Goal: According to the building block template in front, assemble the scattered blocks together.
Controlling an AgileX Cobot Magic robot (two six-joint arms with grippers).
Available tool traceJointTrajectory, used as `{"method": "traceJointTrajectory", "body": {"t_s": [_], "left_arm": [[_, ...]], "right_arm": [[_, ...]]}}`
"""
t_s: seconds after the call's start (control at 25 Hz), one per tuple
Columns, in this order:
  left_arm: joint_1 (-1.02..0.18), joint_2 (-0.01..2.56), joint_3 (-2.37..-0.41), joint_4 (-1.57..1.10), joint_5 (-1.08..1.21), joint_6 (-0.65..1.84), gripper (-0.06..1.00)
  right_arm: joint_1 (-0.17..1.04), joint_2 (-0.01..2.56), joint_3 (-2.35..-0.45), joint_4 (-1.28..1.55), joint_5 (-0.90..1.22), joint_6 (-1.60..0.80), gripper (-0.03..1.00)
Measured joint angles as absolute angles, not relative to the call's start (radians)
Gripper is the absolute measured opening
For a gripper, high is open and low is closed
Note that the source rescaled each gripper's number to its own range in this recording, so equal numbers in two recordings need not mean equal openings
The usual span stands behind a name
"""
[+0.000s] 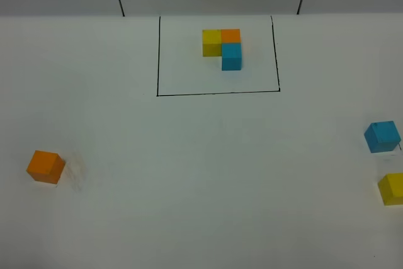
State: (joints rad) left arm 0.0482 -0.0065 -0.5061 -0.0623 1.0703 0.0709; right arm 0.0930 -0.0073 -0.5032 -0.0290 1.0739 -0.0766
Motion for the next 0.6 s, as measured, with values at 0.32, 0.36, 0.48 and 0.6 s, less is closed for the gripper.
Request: {"method": "traceJointTrajectory", "body": {"t_s": [0.32,0.36,0.48,0.6], "left_arm": [[0.048,-0.007,-0.506,-0.062,1.070,0.074,0.68],[0.048,-0.007,-0.506,-0.062,1.070,0.074,0.68],[0.048,-0.007,-0.506,-0.062,1.070,0.074,0.68],[0.048,-0.007,-0.506,-0.062,1.070,0.074,0.68]], "right_arm": [[0.093,-0.007,-0.503,-0.029,1.074,-0.076,0.00],[0.093,-0.007,-0.503,-0.029,1.074,-0.076,0.00],[0.093,-0.007,-0.503,-0.029,1.074,-0.076,0.00],[0.093,-0.007,-0.503,-0.029,1.074,-0.077,0.00]]}}
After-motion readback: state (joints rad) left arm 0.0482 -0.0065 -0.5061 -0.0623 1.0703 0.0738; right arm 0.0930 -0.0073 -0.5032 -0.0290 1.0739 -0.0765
